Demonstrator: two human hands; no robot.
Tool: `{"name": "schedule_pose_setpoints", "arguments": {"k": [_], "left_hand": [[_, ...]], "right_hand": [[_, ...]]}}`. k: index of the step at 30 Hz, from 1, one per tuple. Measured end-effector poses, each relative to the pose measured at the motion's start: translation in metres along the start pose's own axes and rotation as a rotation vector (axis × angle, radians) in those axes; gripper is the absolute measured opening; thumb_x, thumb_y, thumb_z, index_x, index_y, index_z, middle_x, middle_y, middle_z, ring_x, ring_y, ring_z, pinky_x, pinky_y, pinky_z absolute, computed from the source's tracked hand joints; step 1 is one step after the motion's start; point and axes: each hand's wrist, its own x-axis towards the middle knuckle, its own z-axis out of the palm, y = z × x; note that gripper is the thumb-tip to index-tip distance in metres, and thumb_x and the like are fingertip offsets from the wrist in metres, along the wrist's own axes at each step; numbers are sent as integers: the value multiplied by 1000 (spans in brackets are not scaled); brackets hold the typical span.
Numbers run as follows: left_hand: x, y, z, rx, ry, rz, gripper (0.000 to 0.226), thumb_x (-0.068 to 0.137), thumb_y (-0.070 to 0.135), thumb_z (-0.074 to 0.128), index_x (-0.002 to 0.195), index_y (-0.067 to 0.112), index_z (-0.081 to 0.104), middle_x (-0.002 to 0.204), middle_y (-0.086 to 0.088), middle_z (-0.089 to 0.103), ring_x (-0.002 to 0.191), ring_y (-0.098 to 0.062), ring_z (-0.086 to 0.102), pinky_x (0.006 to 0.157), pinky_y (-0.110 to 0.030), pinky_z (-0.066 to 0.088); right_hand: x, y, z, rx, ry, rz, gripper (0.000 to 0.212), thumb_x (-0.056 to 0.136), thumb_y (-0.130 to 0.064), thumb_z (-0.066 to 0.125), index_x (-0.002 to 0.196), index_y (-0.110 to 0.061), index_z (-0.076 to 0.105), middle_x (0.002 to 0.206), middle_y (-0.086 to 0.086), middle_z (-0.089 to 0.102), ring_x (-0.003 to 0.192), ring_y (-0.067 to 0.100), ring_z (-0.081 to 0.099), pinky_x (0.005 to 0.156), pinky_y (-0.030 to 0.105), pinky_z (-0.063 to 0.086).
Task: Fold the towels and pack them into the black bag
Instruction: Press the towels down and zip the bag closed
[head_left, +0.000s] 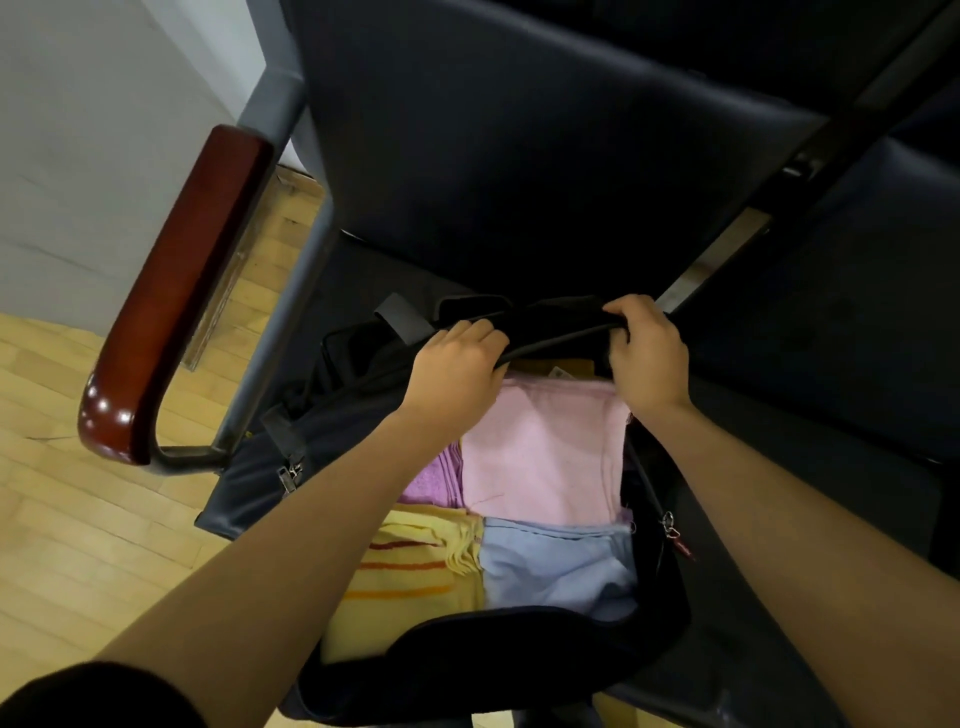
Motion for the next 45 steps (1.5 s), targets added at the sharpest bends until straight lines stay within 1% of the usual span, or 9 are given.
{"name": "schedule_pose_setpoints", "arguments": {"k": [4, 9, 13, 17, 23, 30, 34, 41, 45], "left_hand": [[-1, 17, -15, 64, -123, -128, 33, 93, 22, 55, 123, 7, 56, 117, -11, 56, 108, -28, 52, 87, -34, 42], [-10, 24, -31, 119, -60, -153, 37, 68, 21, 78, 99, 3, 67, 93, -16, 63, 83, -37, 60, 69, -40, 50], [-37, 16, -31, 180, -80, -69, 35, 70, 21, 68, 102, 6, 68, 96, -16, 65, 89, -36, 62, 75, -42, 53], [-60, 2, -34, 102, -112, 28, 19, 64, 18, 66, 78, 6, 67, 68, -8, 62, 65, -30, 62, 54, -32, 50], [-100, 0, -26, 47, -588, -25, 34, 97, 28, 43, 127, 16, 53, 117, -4, 58, 111, -23, 50, 84, -33, 44], [-134, -4, -16, 124, -685, 33, 29, 96, 30, 43, 112, 12, 59, 113, -6, 58, 109, -24, 49, 77, -33, 44], [-137, 4, -11, 162, -602, 102, 44, 96, 42, 41, 131, 16, 47, 126, -4, 50, 118, -25, 45, 92, -33, 38], [-122, 60, 16, 13, -454, 243, 54, 94, 46, 44, 136, 13, 45, 132, -6, 50, 119, -25, 46, 98, -34, 36], [-105, 114, 43, -88, -424, 341, 61, 88, 53, 35, 128, 11, 55, 129, -8, 55, 118, -27, 52, 96, -39, 42]], "right_hand": [[-12, -14, -17, 142, 64, -27, 30, 97, 2, 42, 120, -2, 60, 117, 15, 58, 98, 23, 57, 82, 30, 48], [-31, -44, -31, 61, -80, -115, 22, 92, -2, 51, 110, -2, 64, 107, 13, 65, 97, 30, 60, 82, 41, 49], [-44, -53, -37, 6, -255, -101, 21, 91, -7, 52, 108, -8, 64, 105, 6, 66, 96, 24, 60, 80, 35, 47], [-66, -49, -30, -143, -389, -222, 18, 90, -18, 54, 97, -10, 68, 97, 2, 67, 89, 23, 61, 71, 29, 41], [-120, -40, -5, -313, -301, -421, 29, 74, -31, 44, 72, -15, 69, 78, -4, 65, 77, 16, 59, 78, 26, 27], [-171, -35, 33, -395, -540, -266, 33, 91, -34, 41, 98, -18, 69, 96, -3, 66, 91, 17, 59, 87, 25, 24], [-187, -27, 35, -208, -353, -217, 50, 84, -47, 33, 99, -15, 69, 97, -1, 67, 90, 19, 60, 86, 28, 28], [-192, 25, 4, -58, 158, 190, 22, 90, -9, 53, 110, -2, 59, 108, 16, 58, 98, 33, 53, 86, 31, 32], [-200, 80, -20, -38, 249, 438, 25, 91, -7, 53, 116, 0, 53, 116, 20, 50, 106, 37, 45, 91, 39, 29]]}}
